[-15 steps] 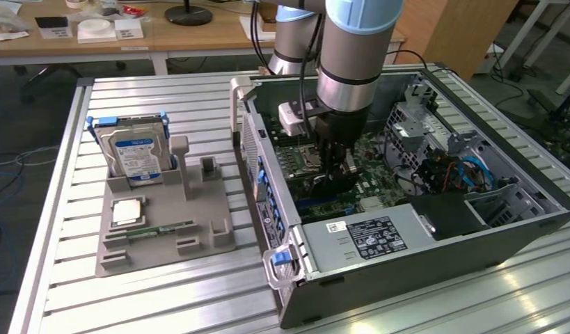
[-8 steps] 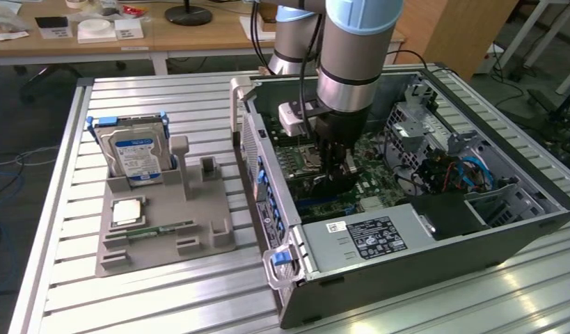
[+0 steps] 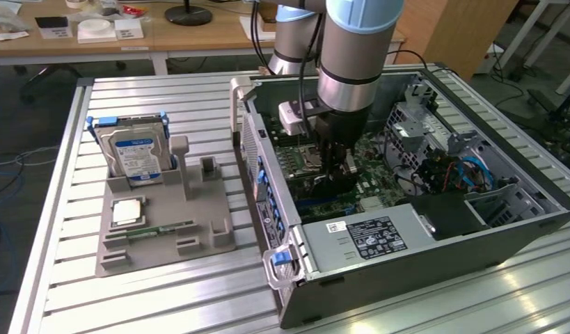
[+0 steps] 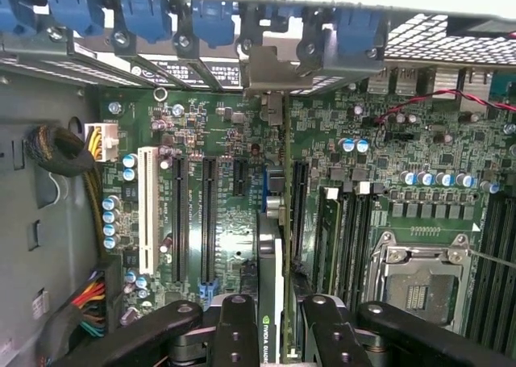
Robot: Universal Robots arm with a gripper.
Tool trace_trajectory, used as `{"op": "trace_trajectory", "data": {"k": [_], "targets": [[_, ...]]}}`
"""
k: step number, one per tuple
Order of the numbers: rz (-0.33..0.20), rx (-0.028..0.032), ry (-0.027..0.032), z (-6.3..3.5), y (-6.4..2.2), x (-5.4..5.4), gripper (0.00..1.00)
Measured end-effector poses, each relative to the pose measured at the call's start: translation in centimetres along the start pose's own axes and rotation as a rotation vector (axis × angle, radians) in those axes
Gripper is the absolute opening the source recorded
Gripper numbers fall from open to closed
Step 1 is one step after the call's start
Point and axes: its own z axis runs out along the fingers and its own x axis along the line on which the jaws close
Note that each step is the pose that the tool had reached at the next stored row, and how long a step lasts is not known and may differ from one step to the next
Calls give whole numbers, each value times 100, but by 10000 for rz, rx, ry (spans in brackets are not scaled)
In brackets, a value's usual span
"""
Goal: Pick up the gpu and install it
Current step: 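Insert the gpu into the slot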
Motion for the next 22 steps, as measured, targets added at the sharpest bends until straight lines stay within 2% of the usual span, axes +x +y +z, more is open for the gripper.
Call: {"op": "trace_trajectory", "data": {"k": [3, 16, 18, 19, 21, 22], "targets": [[156, 1, 45, -1, 1, 3, 26], [272, 15, 52, -25, -1, 12, 26], [272, 56, 40, -23, 6, 15, 26], [271, 100, 40, -22, 12, 15, 26], [268, 266, 41, -23, 28, 14, 26], [266, 312, 41, -23, 32, 14, 26]]}}
